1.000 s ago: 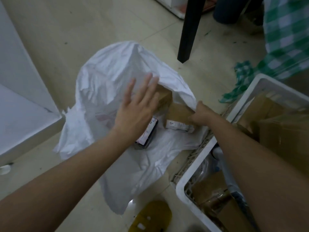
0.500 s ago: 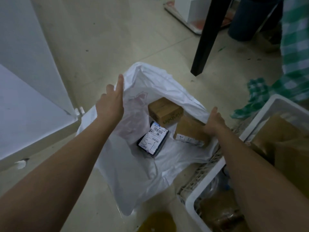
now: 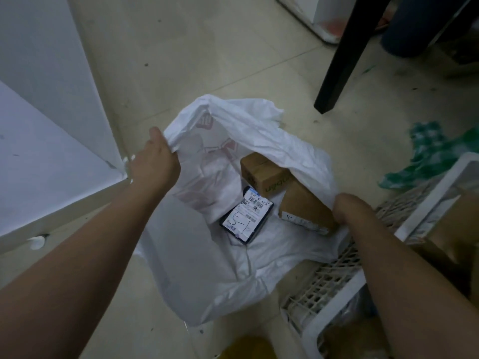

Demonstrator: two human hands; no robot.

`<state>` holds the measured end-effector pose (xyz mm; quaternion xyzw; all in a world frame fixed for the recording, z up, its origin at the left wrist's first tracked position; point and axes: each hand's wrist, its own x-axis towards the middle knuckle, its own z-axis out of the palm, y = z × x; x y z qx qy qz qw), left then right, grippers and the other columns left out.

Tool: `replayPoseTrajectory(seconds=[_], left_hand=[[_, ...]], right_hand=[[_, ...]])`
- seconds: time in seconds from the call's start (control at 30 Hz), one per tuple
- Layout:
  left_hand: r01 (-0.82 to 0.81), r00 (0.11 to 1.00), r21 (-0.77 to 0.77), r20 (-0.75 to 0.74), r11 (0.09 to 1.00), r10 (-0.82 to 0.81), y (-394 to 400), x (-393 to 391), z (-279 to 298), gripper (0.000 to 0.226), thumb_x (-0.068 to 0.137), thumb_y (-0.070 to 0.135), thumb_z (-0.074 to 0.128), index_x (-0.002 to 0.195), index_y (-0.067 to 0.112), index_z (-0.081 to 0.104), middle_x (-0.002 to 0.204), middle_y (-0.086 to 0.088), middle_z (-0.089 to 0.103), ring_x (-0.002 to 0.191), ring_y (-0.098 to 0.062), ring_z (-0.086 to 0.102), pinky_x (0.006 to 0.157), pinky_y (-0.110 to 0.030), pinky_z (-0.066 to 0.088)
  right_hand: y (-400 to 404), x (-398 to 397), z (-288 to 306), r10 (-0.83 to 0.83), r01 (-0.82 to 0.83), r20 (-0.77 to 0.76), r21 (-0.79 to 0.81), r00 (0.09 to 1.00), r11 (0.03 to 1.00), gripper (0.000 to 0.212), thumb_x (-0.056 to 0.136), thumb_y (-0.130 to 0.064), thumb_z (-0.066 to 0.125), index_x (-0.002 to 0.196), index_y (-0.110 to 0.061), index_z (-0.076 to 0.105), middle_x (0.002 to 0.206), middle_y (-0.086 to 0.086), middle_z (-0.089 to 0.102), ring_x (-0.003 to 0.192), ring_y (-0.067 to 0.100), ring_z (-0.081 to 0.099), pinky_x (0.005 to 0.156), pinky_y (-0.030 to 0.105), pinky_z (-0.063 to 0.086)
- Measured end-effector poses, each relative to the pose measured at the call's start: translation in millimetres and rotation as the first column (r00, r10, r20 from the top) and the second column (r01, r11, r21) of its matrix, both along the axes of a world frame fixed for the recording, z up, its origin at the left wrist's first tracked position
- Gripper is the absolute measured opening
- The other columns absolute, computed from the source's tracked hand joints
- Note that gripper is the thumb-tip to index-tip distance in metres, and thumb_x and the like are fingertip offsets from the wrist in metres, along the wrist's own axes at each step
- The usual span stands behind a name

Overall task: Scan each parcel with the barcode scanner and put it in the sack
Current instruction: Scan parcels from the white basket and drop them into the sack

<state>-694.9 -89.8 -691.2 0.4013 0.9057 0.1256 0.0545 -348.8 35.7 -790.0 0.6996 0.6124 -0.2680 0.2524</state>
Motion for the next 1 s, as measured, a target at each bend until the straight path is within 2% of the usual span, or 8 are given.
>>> replayPoseTrajectory(seconds=[0.23, 0.37, 0.5, 0.67, 0.8, 0.87, 0.93, 1.0], left_hand=[[0.02, 0.983, 0.025, 0.185, 0.999, -0.025, -5.5, 31.7, 28.5, 0.047, 0.102, 0.027, 0.037, 0.139, 0.001, 0.026, 0.117, -0.028, 0.055, 0.102, -0.045, 0.056, 0.083, -0.045, 0.04], [0.056, 0.95, 0.107, 0.301, 0.993, -0.087, 1.3, 43.2, 79.0, 0.038, 0.101, 0.021, 0.034, 0.135, 0.003, 0.027, 0.111, -0.027, 0.057, 0.097, -0.044, 0.056, 0.074, -0.038, 0.034], [0.164, 0.94, 0.169, 0.271, 0.972, -0.205, 7.4, 46.3, 153.0, 0.035, 0.101, 0.018, 0.034, 0.132, 0.004, 0.027, 0.097, -0.021, 0.054, 0.086, -0.038, 0.054, 0.07, -0.037, 0.033], [0.279, 0.949, 0.301, 0.056, 0.912, -0.309, 19.8, 48.2, 263.3, 0.044, 0.099, 0.013, 0.034, 0.141, 0.005, 0.025, 0.114, -0.026, 0.058, 0.097, -0.044, 0.057, 0.073, -0.041, 0.036], [0.252, 0.956, 0.23, 0.094, 0.94, -0.279, 8.4, 48.8, 286.5, 0.053, 0.103, 0.028, 0.034, 0.147, 0.005, 0.016, 0.122, -0.025, 0.056, 0.106, -0.044, 0.057, 0.087, -0.047, 0.042], [0.28, 0.951, 0.038, 0.127, 0.959, -0.283, -3.1, 48.4, 272.1, 0.058, 0.102, 0.027, 0.034, 0.15, 0.004, 0.009, 0.136, -0.025, 0.048, 0.118, -0.043, 0.051, 0.097, -0.047, 0.039], [0.305, 0.939, -0.036, 0.181, 0.952, -0.294, -8.8, 49.0, 265.3, 0.06, 0.1, 0.017, 0.035, 0.152, 0.003, 0.007, 0.143, -0.024, 0.042, 0.126, -0.041, 0.046, 0.1, -0.044, 0.038], [0.262, 0.919, 0.156, 0.262, 0.952, -0.296, -9.7, 53.6, 279.1, 0.053, 0.1, 0.015, 0.035, 0.148, 0.005, 0.018, 0.135, -0.024, 0.048, 0.118, -0.041, 0.051, 0.089, -0.041, 0.041]], right_hand=[[-22.6, -43.0, 87.4, -0.062, 0.245, -0.558, 0.259, 0.827, 0.934, 0.044, 0.105, -0.023, 0.029, 0.14, 0.004, 0.029, 0.143, 0.028, 0.036, 0.127, 0.042, 0.042, 0.098, 0.042, 0.037], [-21.7, -52.3, 162.6, -0.191, 0.498, -0.797, 0.154, 0.573, 0.854, 0.046, 0.097, -0.033, 0.054, 0.131, -0.008, 0.035, 0.127, 0.016, 0.048, 0.107, 0.031, 0.052, 0.085, 0.036, 0.043], [-28.3, -49.2, 260.3, -0.154, 0.569, -0.877, 0.154, 0.456, 0.808, 0.063, 0.082, -0.001, 0.064, 0.137, -0.018, 0.036, 0.117, 0.007, 0.047, 0.097, 0.025, 0.054, 0.066, 0.03, 0.05], [-33.7, -40.8, 403.0, 0.277, 0.809, -0.892, 0.445, 0.358, 0.385, 0.049, 0.086, -0.004, 0.057, 0.132, -0.017, 0.044, 0.111, -0.003, 0.05, 0.099, 0.016, 0.053, 0.077, 0.015, 0.038], [-60.5, -19.9, 412.9, 0.111, 0.583, -0.834, 0.467, 0.541, 0.665, 0.079, 0.089, -0.014, 0.063, 0.151, -0.021, 0.016, 0.148, 0.007, 0.035, 0.129, 0.025, 0.04, 0.101, 0.037, 0.04], [-80.0, -12.7, 384.9, -0.094, 0.478, -0.71, 0.364, 0.698, 0.799, 0.049, 0.091, -0.006, 0.052, 0.139, -0.009, 0.042, 0.125, 0.017, 0.05, 0.105, 0.032, 0.053, 0.082, 0.039, 0.047], [-89.3, -12.3, 374.9, -0.154, 0.553, -0.725, 0.351, 0.671, 0.756, 0.026, 0.089, -0.005, 0.046, 0.112, 0.0, 0.058, 0.105, 0.016, 0.058, 0.084, 0.031, 0.058, 0.068, 0.037, 0.049], [-85.9, -17.7, 394.1, -0.069, 0.645, -0.835, 0.366, 0.546, 0.671, 0.029, 0.094, -0.004, 0.042, 0.118, -0.003, 0.058, 0.115, 0.018, 0.061, 0.099, 0.034, 0.06, 0.082, 0.041, 0.05]])
